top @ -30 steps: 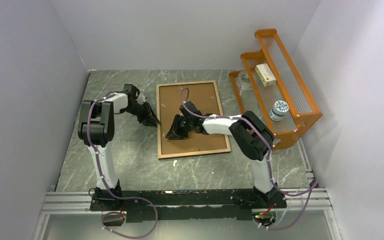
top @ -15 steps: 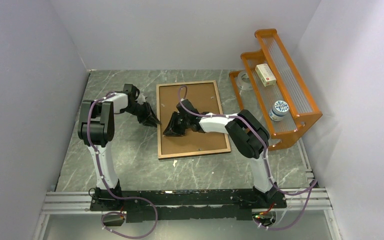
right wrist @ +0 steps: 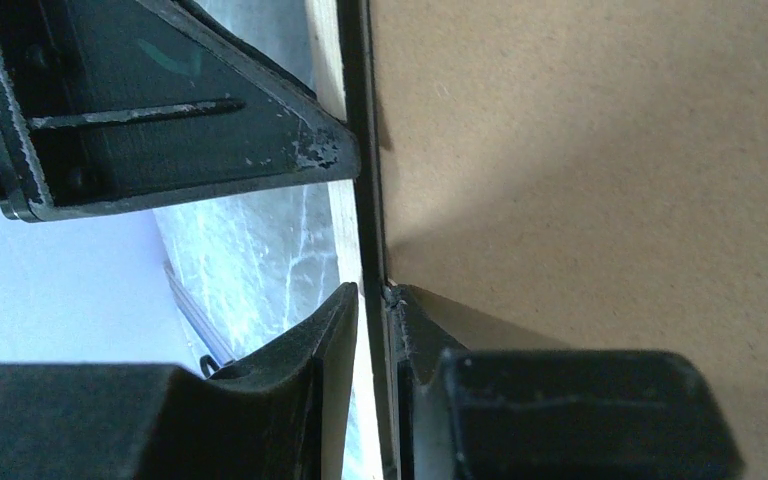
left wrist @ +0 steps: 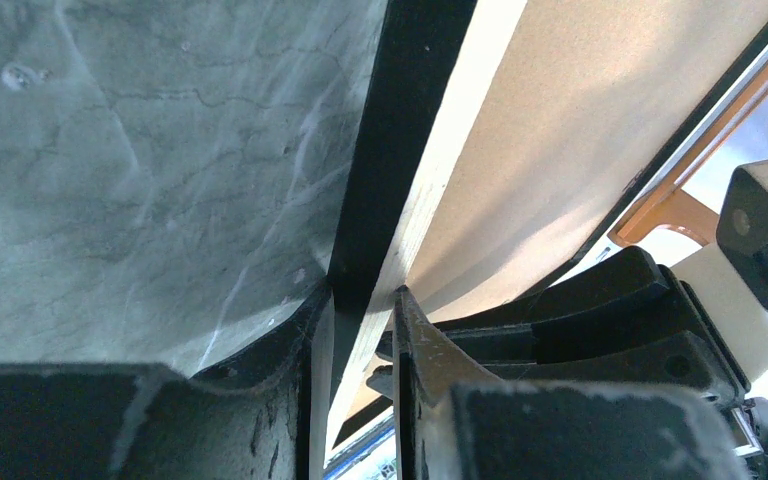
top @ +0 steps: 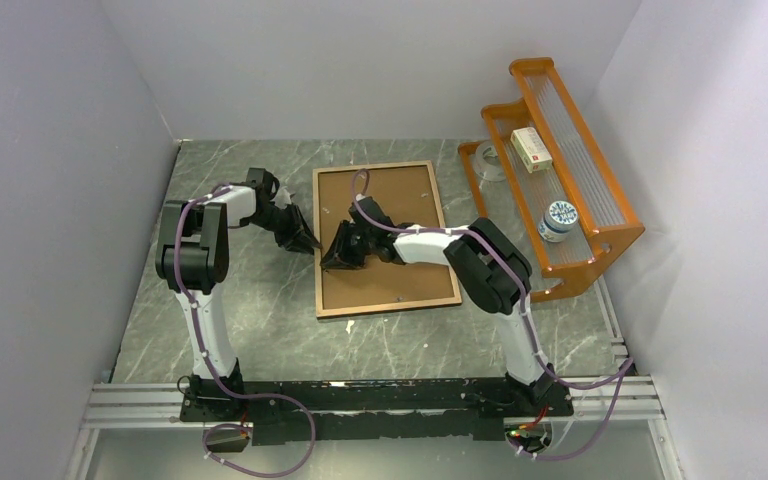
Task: Put the photo into the frame
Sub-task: Install the photo frame at the center of the board.
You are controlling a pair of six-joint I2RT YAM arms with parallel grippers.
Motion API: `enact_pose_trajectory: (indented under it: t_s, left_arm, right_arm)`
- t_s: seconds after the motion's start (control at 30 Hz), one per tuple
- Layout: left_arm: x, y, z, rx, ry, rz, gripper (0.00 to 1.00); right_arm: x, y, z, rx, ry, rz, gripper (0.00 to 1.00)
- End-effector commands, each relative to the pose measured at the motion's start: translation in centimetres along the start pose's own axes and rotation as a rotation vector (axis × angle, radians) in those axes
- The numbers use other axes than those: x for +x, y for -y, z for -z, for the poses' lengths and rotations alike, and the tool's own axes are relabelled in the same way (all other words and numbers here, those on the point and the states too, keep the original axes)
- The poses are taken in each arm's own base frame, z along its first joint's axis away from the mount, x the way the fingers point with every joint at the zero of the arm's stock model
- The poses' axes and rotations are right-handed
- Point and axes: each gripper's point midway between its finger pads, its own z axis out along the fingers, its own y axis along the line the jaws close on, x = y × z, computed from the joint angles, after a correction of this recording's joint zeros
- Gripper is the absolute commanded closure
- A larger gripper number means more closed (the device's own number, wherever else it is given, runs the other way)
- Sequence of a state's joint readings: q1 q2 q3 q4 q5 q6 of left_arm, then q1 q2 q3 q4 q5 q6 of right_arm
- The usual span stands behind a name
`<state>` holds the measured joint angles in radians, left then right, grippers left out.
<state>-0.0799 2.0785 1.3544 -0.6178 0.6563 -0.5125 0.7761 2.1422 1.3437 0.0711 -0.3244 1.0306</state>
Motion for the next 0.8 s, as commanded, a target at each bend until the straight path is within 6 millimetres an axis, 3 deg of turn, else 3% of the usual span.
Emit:
enact_pose_trajectory:
  t_s: [0.0,0.53,0.67,0.77]
  left_arm:
    - [3.1,-5.2,-2.1,-0.194,-0.092,0.044,0.97]
    - [2.8,-4.9,-2.0,-0.191,-0.087,0.041,0.97]
    - [2.7,-4.8,-2.0,-0.188,-0.083,0.040,0.98]
    - [2.6,-4.7,-1.9,-0.186,-0.081,0.039,0.97]
  right_arm:
    - [0.6,1.1,-1.3,0.022,-0.016,0.051,0.77]
    - [2.5,1.1,-1.5,0.009,-0.101,0.137,0.78]
    - [1.6,0.4,-1.0,0.013,-0.069,0.161,0.76]
    - [-0.1,-1.3,0.0,-0.008,-0.009,0.197,0.71]
